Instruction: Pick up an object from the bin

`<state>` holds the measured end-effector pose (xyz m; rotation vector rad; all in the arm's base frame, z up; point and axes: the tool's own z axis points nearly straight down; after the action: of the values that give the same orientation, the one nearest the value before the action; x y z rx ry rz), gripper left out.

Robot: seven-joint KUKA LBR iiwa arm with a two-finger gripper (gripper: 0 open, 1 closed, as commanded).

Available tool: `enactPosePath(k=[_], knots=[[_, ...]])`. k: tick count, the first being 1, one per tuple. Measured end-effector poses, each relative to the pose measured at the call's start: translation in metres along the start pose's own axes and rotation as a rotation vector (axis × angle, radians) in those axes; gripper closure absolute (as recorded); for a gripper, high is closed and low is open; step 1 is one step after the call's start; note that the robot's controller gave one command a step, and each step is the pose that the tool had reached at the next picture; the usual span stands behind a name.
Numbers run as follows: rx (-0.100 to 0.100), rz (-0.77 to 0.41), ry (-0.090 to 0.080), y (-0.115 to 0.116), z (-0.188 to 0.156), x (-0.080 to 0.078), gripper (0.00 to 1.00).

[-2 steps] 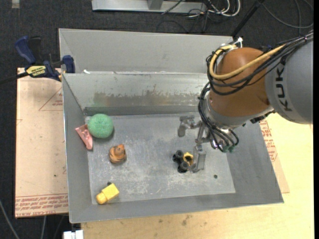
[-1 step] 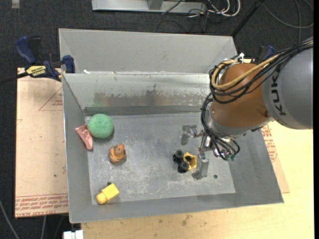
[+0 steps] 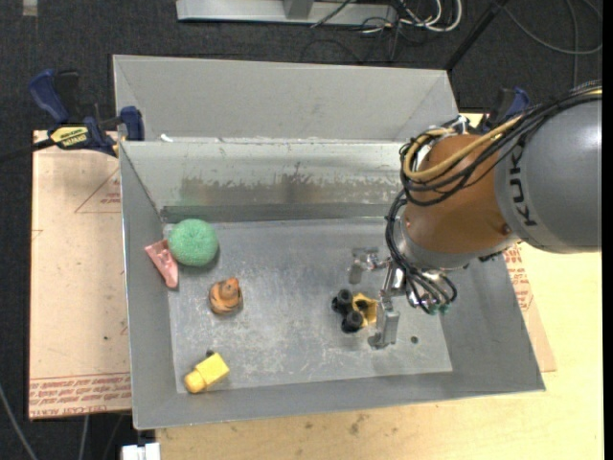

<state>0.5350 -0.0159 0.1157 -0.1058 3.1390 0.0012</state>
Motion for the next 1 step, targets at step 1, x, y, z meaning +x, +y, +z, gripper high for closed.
enactPosePath(k=[1], knots=[[-0.001,0.011,-0.002,-0.0026,0.0248,-0.0245,1.0]])
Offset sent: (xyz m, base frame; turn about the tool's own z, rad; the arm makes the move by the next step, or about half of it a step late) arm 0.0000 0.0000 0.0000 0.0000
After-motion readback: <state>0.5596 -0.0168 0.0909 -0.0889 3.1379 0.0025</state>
